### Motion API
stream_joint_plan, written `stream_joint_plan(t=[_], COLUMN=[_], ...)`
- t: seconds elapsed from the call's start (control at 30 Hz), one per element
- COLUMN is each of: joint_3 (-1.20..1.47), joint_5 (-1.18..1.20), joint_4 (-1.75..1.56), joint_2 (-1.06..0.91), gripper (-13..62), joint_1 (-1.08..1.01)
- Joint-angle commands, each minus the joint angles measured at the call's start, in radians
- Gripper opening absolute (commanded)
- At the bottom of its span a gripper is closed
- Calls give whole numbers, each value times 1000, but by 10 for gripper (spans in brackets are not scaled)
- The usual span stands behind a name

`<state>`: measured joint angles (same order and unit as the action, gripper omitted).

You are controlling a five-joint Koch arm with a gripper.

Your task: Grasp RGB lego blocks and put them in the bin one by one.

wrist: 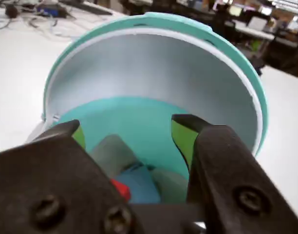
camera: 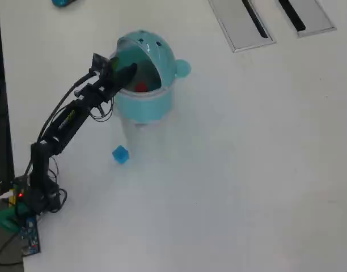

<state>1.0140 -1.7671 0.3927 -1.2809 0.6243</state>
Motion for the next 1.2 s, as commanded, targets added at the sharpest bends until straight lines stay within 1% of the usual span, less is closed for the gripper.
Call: stream_joint_plan(t=[0.0, 0.13, 0.37, 0.43, 0.53, 0.57, 0.73, 0.83, 1.17], joint_3=[17, 158, 281, 374, 609, 649, 781, 815, 980], joint_5=[-2, -3, 2, 6, 35, 44, 48, 51, 58], joint_4=[64, 117, 308, 388, 437, 440, 433, 428, 334], joint_2=[-121, -233, -393, -468, -640, -667, -724, -723, -710], gripper=[332, 330, 339, 358, 359, 359, 359, 359, 359], joint_1=[9, 8, -23, -31, -57, -63, -150, -201, -261])
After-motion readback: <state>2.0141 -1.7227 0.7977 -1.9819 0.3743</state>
